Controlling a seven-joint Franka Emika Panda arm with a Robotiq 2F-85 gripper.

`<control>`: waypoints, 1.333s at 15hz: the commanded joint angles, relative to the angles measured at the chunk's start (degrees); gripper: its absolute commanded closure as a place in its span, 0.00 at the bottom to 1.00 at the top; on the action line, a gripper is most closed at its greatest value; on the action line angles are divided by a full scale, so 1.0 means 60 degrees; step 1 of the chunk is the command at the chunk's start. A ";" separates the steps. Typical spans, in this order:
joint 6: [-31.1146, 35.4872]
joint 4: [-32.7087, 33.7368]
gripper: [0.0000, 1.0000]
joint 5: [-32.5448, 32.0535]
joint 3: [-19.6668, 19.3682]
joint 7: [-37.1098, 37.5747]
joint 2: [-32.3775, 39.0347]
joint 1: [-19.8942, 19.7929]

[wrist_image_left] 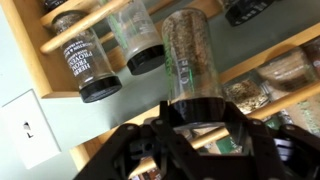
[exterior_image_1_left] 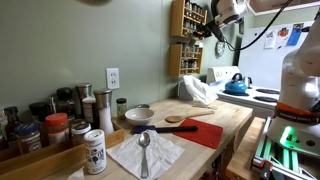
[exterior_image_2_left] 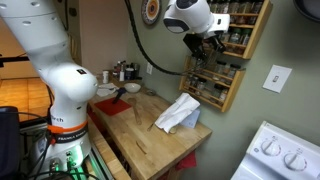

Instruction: Pick up the third spice bottle on the top shelf of the bottom spice rack and move it one bottle to the right

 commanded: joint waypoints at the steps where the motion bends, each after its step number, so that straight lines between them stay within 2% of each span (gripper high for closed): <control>1: 0.0101 -0.0224 0.68 -0.0406 0.0098 0.0266 0.0081 -0.0379; 10: 0.0022 -0.0451 0.68 -0.0554 0.0181 0.0376 -0.0032 -0.0939; 15: 0.0704 -0.0390 0.68 -0.0635 0.0427 0.0378 0.0185 -0.1214; 20: 0.1631 -0.0235 0.68 -0.0362 0.0517 0.0139 0.0411 -0.1068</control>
